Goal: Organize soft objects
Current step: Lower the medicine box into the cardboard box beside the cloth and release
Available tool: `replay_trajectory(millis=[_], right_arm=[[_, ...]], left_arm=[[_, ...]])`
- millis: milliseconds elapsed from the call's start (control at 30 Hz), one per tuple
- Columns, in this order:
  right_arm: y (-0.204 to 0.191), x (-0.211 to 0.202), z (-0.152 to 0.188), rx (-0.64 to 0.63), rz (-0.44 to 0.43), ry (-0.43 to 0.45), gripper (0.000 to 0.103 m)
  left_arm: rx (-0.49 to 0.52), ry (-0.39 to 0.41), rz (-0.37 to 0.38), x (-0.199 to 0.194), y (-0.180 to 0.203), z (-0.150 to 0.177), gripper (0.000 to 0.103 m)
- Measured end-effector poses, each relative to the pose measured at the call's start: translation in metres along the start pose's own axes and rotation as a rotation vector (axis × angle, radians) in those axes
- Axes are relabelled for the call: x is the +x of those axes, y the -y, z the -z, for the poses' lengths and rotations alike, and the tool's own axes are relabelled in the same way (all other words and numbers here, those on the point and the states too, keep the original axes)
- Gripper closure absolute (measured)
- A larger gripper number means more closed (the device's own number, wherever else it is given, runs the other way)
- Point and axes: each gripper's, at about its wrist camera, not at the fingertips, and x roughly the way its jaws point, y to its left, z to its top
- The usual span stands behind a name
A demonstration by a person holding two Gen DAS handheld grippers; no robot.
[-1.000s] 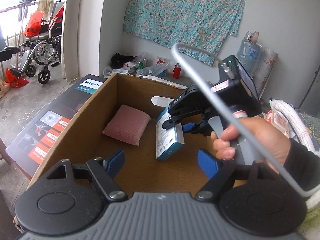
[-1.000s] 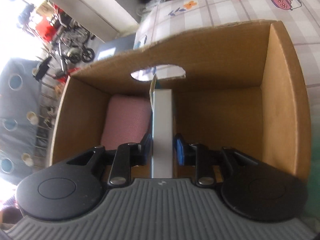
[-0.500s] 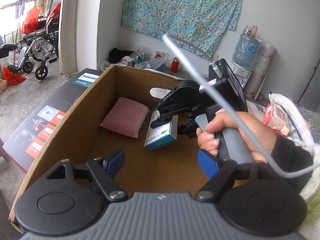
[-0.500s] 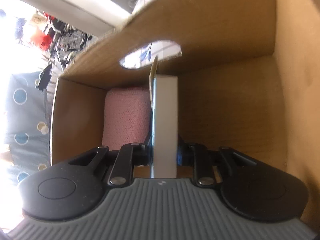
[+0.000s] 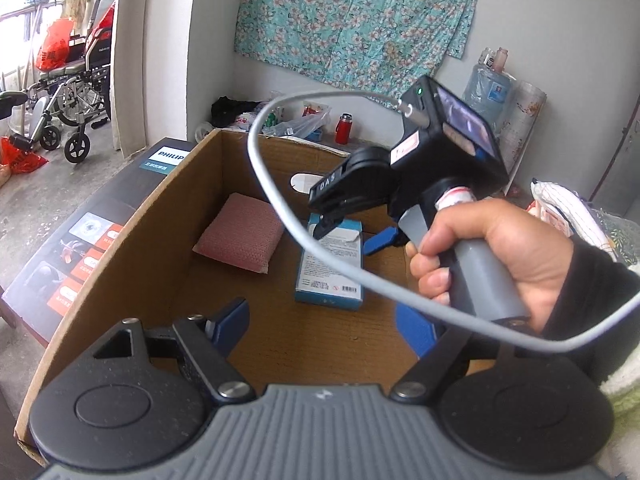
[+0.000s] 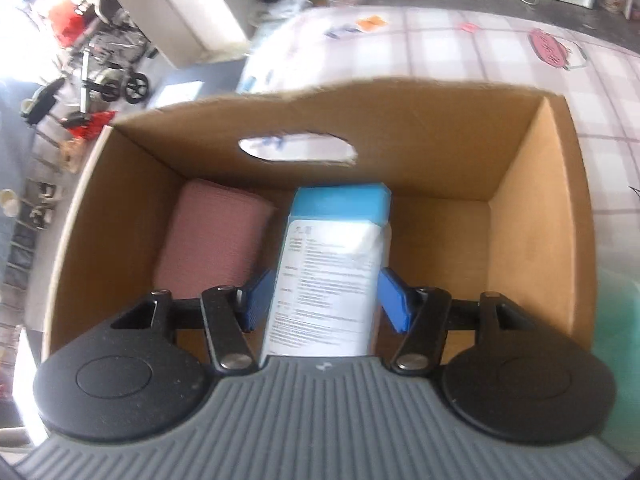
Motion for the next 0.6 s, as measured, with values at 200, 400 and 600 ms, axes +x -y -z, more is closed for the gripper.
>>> replay_trajectory(millis=[200,400,600], right_arm=[[0.009,0.006,0.002,0.043,-0.019,-0.014,0.045],[0.004,0.013,0.003,0.095,-0.03,-0.006,0.045],[0.0,0.02,0.007,0.09,-0.056,0.003,0.044]], left_arm=[[-0.012,-0.001,0.001,-0.001,-0.005,0.0,0.021],[-0.011,0.002,0.004,-0.003,-0.005,0.002,0.021],[-0.013,-0.001,0.006,-0.003,-0.006,0.003,0.021]])
